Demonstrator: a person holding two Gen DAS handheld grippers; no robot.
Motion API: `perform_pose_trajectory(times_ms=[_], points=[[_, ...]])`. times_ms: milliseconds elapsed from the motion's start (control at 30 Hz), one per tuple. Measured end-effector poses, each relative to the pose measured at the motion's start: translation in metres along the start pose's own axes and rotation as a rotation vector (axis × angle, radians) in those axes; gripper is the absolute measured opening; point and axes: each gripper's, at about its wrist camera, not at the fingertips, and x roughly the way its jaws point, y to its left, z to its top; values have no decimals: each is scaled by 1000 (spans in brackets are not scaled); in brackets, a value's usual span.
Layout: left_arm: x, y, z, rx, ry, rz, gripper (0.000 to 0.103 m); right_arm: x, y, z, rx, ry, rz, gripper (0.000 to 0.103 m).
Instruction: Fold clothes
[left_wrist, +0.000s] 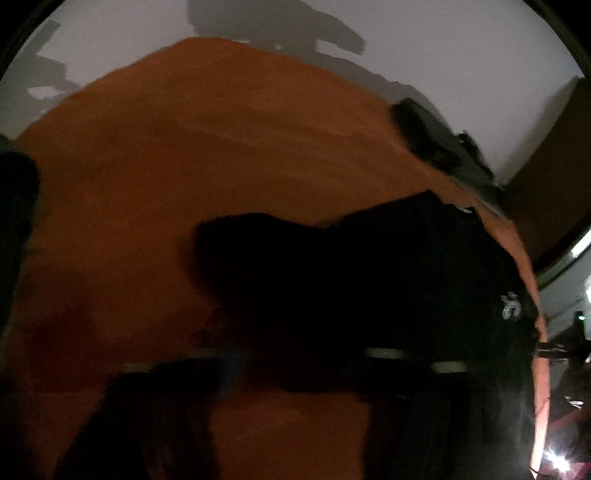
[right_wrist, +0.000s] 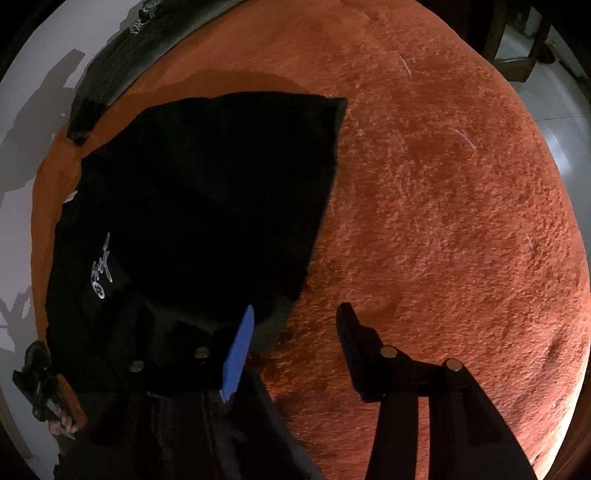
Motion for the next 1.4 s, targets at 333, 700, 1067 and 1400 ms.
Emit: perform_pose_trajectory(times_ms=[333,700,1067,1400], points=[[-21,14,-38,-127,207,224,12,-2,-11,13,15,13,25,45],[-56,27,23,-210,65,239,51,-18,-19,54,-9,-40,-4,45],[78,-77,116,178,308,106,59,-27,52,117,-564,-112,150,68],[90,-120,95,390,207,163,10,62,141,151,-732,-158,-156,5]])
